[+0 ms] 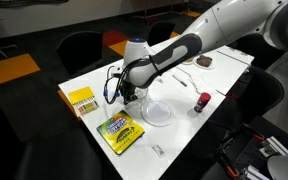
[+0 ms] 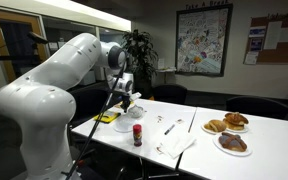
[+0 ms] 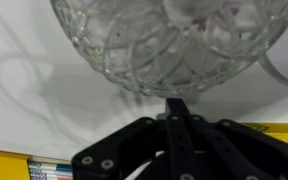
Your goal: Take the lid of the glass container, put some candy in it and put the lid back on
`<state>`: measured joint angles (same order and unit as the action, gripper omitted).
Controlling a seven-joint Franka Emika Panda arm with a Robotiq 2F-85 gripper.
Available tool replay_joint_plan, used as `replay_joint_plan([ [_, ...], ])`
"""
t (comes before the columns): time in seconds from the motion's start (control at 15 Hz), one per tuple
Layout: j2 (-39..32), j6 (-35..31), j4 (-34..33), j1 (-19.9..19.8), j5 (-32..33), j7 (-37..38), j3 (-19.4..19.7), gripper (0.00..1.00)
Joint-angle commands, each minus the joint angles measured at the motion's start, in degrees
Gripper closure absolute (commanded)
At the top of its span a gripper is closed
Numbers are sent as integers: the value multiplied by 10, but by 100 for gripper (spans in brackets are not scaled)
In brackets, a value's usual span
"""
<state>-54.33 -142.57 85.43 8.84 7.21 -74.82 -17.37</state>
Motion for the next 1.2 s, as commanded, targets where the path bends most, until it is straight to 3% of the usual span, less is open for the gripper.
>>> replay_joint_plan([
  [0.0,4,-12,0,21,29,32,38,100],
  [0.4,18,-26,23,19,66,90,77,100],
  [1.13,68,-65,111,-29,87,191,132,100],
])
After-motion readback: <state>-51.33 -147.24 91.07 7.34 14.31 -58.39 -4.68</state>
